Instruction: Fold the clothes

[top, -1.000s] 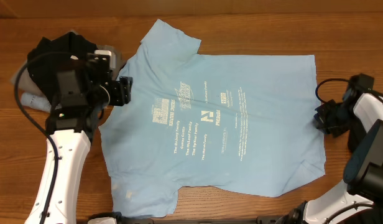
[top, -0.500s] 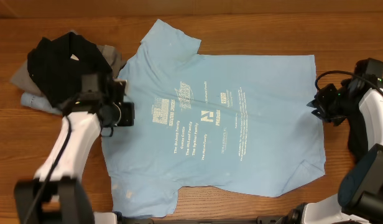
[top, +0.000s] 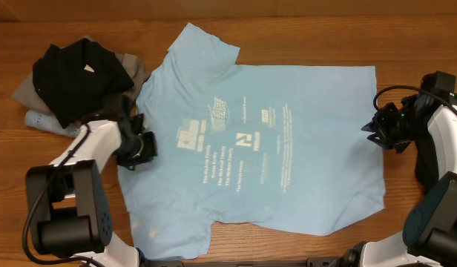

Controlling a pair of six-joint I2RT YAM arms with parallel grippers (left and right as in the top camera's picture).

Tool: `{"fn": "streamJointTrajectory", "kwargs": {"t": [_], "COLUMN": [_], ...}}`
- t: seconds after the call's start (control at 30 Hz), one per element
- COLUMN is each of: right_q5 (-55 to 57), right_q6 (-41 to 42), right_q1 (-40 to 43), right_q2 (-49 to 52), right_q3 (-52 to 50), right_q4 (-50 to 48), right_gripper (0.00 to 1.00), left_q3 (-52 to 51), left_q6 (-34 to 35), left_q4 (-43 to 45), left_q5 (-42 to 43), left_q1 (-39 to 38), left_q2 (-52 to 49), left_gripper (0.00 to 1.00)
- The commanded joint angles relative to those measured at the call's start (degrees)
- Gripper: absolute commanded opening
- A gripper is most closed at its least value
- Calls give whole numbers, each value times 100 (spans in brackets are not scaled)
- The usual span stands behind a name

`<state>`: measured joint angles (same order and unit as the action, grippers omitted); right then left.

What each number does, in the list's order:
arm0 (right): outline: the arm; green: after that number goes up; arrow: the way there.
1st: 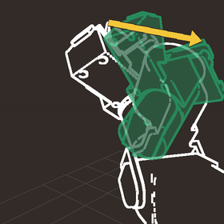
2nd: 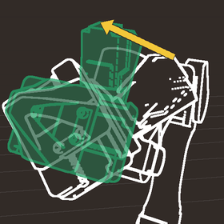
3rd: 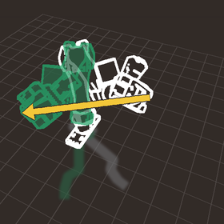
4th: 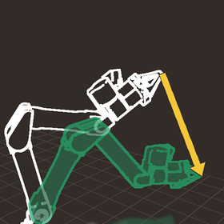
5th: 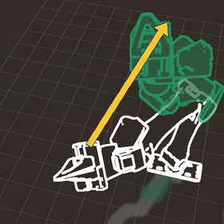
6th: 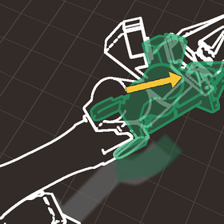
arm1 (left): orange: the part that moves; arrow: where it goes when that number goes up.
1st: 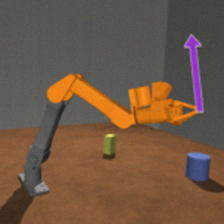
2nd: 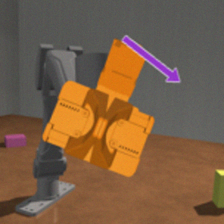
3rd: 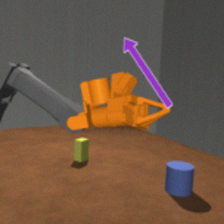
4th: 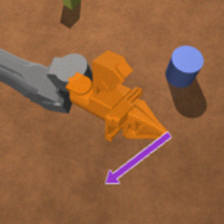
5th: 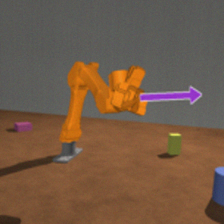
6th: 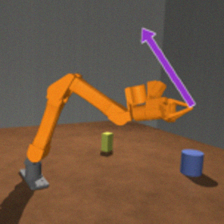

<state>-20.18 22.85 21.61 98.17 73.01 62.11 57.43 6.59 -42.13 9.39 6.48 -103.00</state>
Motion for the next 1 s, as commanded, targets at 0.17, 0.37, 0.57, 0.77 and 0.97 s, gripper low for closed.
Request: {"fn": "streamJointTrajectory", "kwargs": {"t": [0.17, 0.37, 0.57, 0.77, 0.97], "right_q5": [-22, 136, 817, 861, 1416], "right_q6": [-66, -61, 317, 901, 1390], "right_q1": [-24, -24, -22, -22, -4], "right_q2": [-120, -101, -74, 2, 254], "right_q3": [96, -94, -960, -2168, -2612], "right_q4": [-72, 63, -374, -1884, -3008], "right_gripper": [31, 35, 11, 4, 4], "left_q3": [-81, 236, 566, 804, 804], "left_q6": [-173, -503, -688, -946, -1095], "left_q4": [0, -7, 15, 35, -140], "left_q5": [-31, 621, 1132, 1296, 1294], "left_q1": [494, 302, 105, -52, -164], "left_q2": [168, 664, 1209, 1550, 1569], "left_gripper": [24, 37, 43, 48, 49]}}
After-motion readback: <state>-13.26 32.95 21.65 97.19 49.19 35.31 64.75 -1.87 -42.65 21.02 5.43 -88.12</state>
